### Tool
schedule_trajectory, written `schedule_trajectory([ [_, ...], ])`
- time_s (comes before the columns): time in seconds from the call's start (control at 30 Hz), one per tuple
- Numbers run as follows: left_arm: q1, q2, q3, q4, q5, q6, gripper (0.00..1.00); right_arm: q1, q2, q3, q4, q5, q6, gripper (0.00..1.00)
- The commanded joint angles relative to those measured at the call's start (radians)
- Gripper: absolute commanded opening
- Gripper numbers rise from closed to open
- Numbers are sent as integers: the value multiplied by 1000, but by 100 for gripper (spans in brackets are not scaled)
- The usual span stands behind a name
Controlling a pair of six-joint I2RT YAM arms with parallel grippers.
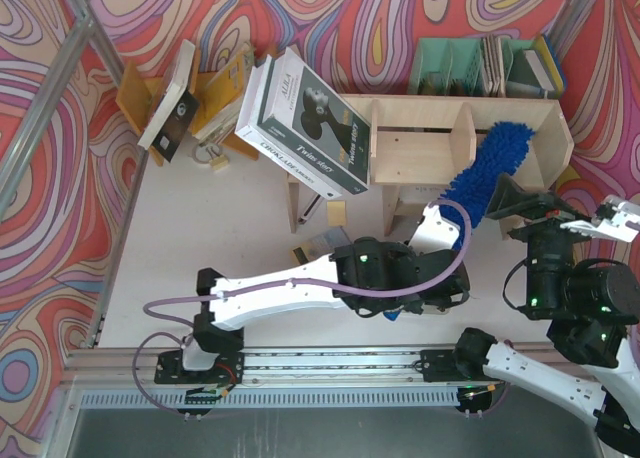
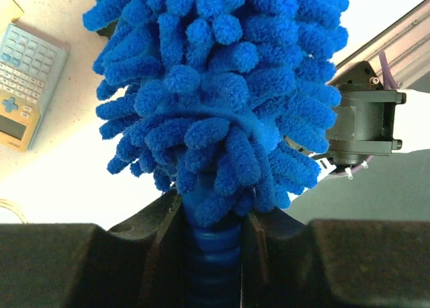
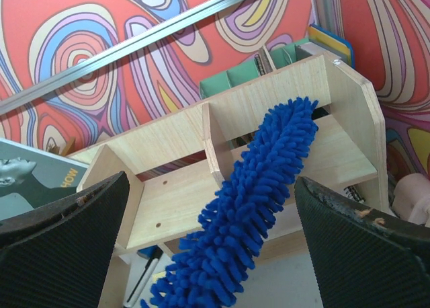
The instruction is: Dust the bookshelf with a duster
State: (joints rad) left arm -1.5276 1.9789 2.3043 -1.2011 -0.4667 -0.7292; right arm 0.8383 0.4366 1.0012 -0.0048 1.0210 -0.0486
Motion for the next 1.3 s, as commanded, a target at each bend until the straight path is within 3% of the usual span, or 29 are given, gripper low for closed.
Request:
schedule_trajectory([
  [0.0, 5, 90, 124, -111, 24, -38, 0, 1, -27, 47, -68, 35, 79, 99],
  [0.33, 51, 173, 189, -79, 149, -69, 0, 0, 14, 72, -159, 46, 179, 99],
  [0.77, 33, 29, 22, -92, -34, -203, 0, 0, -16, 51, -158, 66, 194, 99],
  [0.87, 33, 61, 65, -69, 4, -162, 0, 0, -21, 47, -159, 68, 195, 99],
  [1.07, 35, 221, 312, -96, 101, -67, 0, 0, -24, 54, -173, 70, 200, 99],
  [1.27, 44, 241, 314, -66, 188, -35, 0, 1, -37, 59, -175, 88, 197, 99],
])
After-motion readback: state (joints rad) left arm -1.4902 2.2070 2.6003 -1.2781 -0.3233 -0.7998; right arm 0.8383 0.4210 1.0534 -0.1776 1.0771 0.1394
